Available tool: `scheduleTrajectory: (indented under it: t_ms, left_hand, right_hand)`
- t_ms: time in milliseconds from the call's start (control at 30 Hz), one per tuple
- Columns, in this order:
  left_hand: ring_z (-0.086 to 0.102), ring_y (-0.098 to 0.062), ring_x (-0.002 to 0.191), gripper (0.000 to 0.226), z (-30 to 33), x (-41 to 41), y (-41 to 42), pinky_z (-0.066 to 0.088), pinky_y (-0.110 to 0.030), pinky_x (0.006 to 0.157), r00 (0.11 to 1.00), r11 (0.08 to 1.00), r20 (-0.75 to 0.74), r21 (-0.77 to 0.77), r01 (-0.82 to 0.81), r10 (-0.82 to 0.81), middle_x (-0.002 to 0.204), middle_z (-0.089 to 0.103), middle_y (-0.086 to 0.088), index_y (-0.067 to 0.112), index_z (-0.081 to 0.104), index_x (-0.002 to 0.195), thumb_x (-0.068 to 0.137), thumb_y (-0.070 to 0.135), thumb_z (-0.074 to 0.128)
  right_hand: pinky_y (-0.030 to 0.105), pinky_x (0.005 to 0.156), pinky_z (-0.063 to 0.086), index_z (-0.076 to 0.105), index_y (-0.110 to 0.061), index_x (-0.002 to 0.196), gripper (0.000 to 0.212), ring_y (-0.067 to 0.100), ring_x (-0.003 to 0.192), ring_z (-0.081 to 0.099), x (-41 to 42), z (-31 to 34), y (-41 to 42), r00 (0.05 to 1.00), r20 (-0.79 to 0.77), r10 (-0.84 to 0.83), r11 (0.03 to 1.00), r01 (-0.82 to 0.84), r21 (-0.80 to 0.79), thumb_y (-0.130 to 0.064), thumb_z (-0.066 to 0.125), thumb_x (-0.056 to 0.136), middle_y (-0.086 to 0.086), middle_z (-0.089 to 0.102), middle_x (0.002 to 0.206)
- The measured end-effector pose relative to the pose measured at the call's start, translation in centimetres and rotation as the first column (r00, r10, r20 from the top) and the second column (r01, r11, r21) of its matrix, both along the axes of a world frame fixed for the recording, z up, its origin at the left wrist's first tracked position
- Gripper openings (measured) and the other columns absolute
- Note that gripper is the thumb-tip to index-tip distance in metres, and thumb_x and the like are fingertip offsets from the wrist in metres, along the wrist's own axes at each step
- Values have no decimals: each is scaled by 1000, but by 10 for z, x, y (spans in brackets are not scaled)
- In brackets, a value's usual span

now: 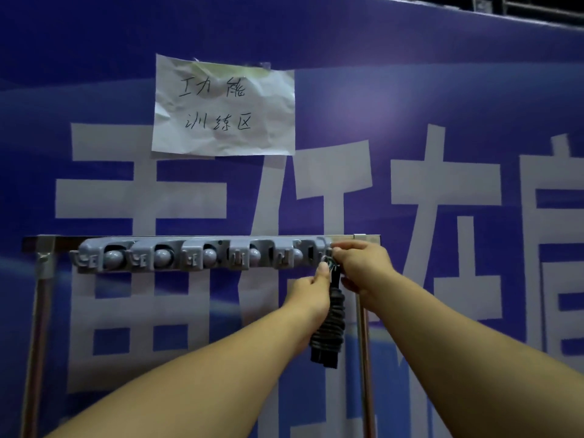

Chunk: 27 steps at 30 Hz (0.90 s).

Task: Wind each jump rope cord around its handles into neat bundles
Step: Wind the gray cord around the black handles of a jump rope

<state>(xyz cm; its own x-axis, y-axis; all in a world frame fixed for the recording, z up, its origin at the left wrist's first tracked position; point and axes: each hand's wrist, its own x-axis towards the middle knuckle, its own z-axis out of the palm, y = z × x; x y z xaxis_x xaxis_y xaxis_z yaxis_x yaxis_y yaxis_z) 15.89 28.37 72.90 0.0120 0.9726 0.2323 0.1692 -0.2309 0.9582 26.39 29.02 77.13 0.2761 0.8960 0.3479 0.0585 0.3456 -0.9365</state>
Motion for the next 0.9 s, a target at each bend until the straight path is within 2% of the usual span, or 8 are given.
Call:
scheduleTrajectory:
  t_ms: [100,233,367,467,533,567,667,900]
  left_hand:
    - [67,-28,94,54,-12,2,5,55,-44,92,999,998,25,-50,-31,33,101,71,-11,19,63,109,99,63,33]
    - [70,-25,90,42,-33,-4,-1,58,-43,85,1000,999,15,-30,-21,21,98,72,-9,20,63,109,101,54,40]
    - [62,-8,81,17,-51,-17,-23,48,-21,60,999,1000,-34,3,-30,30,97,67,4,23,57,112,104,34,47]
    - [57,-5,86,13,-58,-33,-45,53,-28,77,997,997,-44,32,-69,70,97,61,12,29,59,111,104,32,48]
    - [61,-12,94,12,-61,-48,-63,57,-36,85,995,996,-30,6,-91,91,101,64,8,32,60,101,102,38,50]
    - [64,-15,95,15,-68,-57,-71,57,-35,80,995,995,-27,-32,-93,92,103,66,5,31,60,98,102,42,50]
    - [65,-14,78,29,-99,-91,-99,49,-26,59,993,984,-40,-133,-119,115,97,69,1,22,63,102,101,46,48]
    - [61,-11,60,38,-231,-178,-172,41,-19,53,962,935,-248,-303,-186,111,83,72,0,17,67,94,100,50,48]
  right_hand:
    - [31,66,51,70,-21,101,25,18,84,63,-1,-10,-3,997,-2,74,996,-74,-41,-3,54,96,6,69,95]
    - [26,60,49,67,-24,100,27,14,72,60,6,-34,-17,994,49,96,995,-94,-35,-2,52,97,4,68,87]
    - [33,81,56,66,-19,121,25,15,93,66,10,-77,-29,977,214,-5,1000,7,-9,-20,60,96,0,71,104]
    - [36,87,55,66,-21,114,21,12,95,64,8,-107,-49,976,217,23,997,-6,-79,-30,62,95,-3,70,104]
    - [36,83,55,69,-20,107,18,14,91,64,1,-124,-62,976,215,39,991,-10,-134,-33,62,95,-2,71,99]
    - [36,80,55,69,-20,103,16,16,87,64,-6,-134,-71,974,218,62,986,-26,-162,-33,62,95,-1,72,96]
    - [35,76,53,70,-19,95,16,17,80,63,-31,-162,-97,969,208,135,968,-85,-235,-33,62,96,2,73,91]
    - [31,55,42,70,-9,75,34,19,58,50,-116,-259,-142,953,138,270,893,-194,-407,-36,64,94,9,64,68]
